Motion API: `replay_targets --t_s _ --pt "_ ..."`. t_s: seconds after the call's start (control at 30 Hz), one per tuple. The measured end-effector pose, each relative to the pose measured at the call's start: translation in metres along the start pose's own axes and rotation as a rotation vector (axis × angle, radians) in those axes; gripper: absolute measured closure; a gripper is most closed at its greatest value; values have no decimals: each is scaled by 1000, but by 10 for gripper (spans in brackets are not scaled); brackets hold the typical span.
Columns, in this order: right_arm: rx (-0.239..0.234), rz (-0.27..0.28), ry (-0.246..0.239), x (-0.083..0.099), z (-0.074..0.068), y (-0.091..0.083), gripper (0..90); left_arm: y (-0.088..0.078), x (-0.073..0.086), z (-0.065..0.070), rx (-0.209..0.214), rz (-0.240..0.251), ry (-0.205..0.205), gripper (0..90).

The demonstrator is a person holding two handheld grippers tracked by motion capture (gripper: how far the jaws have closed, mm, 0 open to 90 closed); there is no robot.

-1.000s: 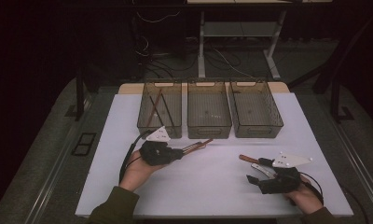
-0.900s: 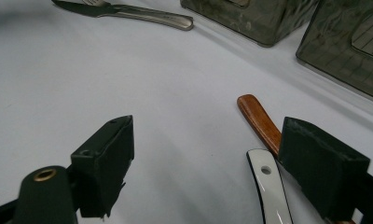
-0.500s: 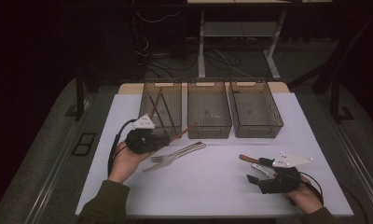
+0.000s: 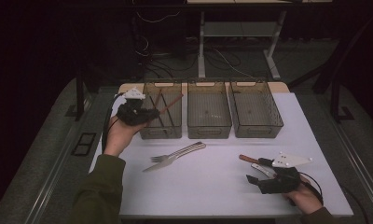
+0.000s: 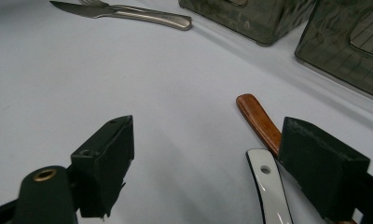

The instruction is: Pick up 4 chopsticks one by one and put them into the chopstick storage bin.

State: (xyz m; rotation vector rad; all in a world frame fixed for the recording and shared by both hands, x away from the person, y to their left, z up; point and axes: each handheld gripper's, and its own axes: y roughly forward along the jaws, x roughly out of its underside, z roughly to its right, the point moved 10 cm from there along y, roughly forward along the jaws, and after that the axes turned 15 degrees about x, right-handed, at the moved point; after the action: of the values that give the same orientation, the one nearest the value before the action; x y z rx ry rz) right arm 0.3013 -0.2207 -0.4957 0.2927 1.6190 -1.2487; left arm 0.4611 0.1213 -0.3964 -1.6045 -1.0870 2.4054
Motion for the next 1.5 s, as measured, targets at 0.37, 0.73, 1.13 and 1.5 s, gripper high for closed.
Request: replay_targets --t_s 0.37,0.73,1.13,1.5 --pt "-4 9 15 -1 1 -2 179 29 -16 -55 -80 60 -129 840" --pt "-8 13 21 -3 2 -1 179 63 -21 -78 -114 59 -216 838" --pt "-5 13 12 0 2 -3 179 69 -8 -85 -160 4 -246 660" --pt "1 10 7 1 2 -4 179 61 -14 -45 -60 29 -135 443"
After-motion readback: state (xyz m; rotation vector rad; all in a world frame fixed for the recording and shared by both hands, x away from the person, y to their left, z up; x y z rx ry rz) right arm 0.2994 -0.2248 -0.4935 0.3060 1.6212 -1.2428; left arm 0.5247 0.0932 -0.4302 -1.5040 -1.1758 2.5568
